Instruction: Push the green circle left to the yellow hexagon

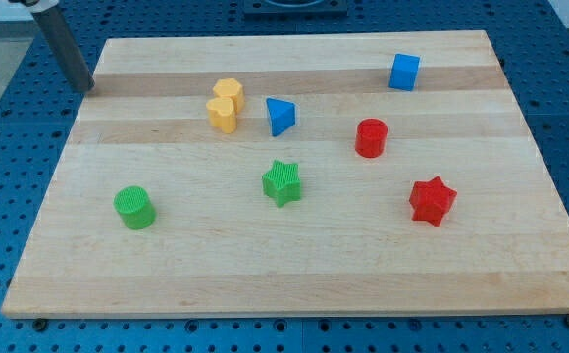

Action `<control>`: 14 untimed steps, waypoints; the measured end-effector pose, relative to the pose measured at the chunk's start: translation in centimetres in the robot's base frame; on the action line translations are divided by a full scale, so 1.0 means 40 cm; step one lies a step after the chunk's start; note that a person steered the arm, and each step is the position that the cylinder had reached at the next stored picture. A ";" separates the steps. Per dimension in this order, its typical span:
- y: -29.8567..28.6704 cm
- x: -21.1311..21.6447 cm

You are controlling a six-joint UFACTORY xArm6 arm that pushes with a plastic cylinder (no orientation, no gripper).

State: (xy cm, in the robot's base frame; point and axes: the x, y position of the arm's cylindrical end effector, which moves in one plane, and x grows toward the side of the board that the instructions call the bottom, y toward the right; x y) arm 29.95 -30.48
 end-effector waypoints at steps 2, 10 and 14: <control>0.001 0.299; 0.194 0.671; 0.306 0.486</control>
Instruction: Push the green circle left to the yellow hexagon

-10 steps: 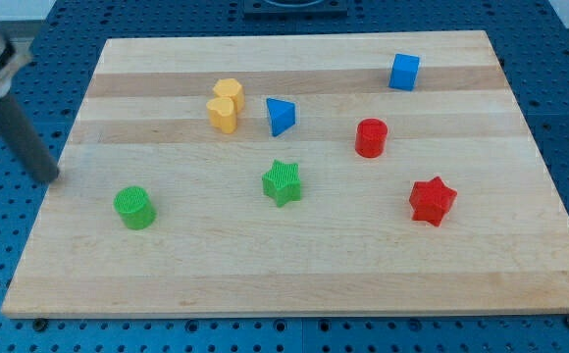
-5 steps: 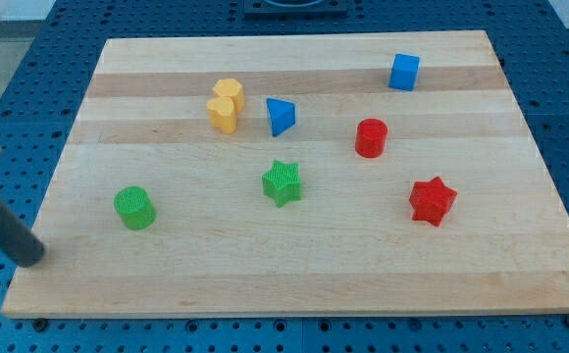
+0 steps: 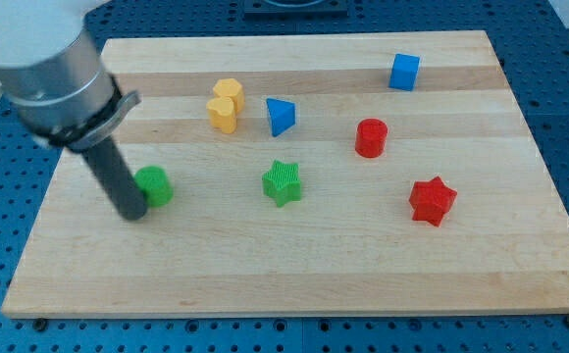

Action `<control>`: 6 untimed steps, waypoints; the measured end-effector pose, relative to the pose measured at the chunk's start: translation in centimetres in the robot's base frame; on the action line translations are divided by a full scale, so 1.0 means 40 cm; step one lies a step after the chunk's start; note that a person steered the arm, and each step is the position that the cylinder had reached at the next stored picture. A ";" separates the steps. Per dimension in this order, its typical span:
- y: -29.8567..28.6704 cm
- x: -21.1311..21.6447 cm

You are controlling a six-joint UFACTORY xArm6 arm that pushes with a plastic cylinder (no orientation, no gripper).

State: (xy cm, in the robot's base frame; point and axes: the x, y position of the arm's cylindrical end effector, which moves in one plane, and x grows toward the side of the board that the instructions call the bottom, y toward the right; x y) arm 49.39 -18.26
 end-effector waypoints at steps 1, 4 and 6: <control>0.002 -0.008; 0.068 -0.127; 0.072 -0.144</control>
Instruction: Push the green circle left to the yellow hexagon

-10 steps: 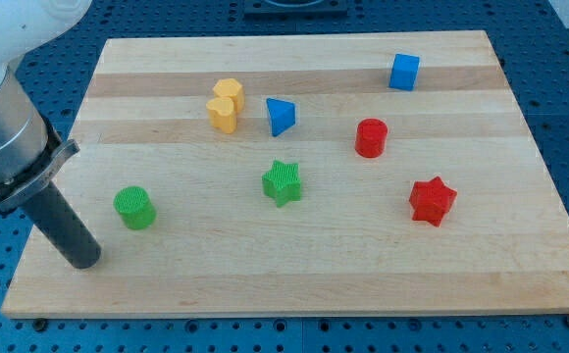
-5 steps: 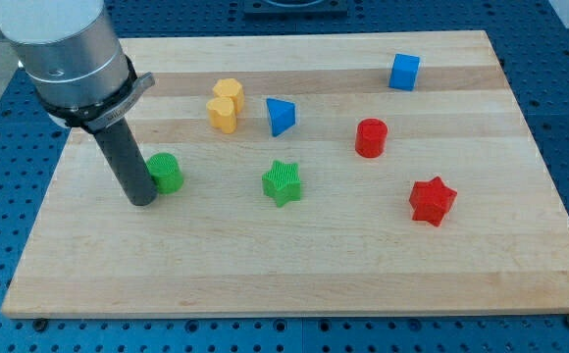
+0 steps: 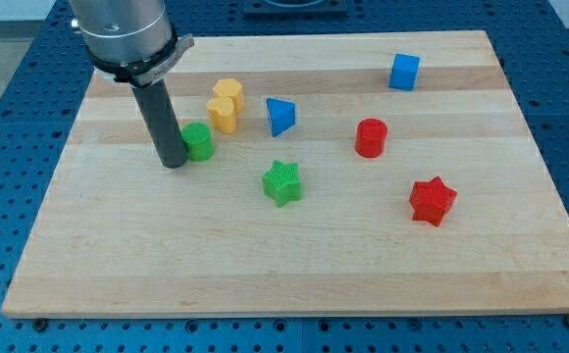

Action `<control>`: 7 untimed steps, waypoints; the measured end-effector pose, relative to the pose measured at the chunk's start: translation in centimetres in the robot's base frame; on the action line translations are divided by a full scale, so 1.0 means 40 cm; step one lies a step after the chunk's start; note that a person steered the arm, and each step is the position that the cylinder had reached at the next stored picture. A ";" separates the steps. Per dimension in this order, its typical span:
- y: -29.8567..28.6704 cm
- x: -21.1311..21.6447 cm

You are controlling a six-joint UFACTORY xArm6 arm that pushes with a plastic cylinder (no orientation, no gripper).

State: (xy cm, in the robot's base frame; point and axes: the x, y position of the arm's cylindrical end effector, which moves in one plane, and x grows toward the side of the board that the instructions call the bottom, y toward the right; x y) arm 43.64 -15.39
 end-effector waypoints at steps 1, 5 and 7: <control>-0.002 0.046; 0.023 -0.005; -0.022 -0.092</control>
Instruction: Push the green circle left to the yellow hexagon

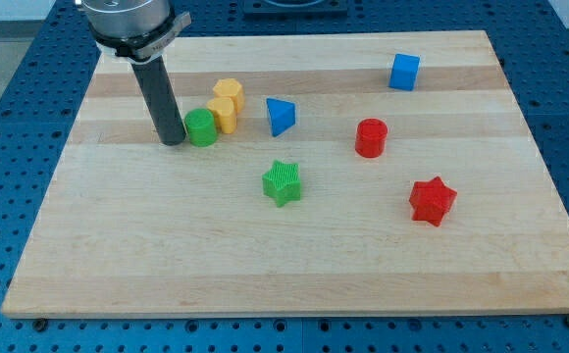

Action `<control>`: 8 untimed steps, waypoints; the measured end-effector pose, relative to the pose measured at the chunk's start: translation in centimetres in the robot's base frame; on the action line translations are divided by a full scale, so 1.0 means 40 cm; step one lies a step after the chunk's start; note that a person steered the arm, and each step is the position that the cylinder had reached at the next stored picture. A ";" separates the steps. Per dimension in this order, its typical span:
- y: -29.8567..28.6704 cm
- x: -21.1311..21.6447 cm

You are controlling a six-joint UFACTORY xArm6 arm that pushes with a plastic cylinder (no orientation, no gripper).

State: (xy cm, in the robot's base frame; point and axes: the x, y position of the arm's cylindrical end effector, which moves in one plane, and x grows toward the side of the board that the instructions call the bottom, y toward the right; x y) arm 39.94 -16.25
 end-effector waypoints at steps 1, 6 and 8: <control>0.000 0.000; 0.074 0.018; 0.070 -0.023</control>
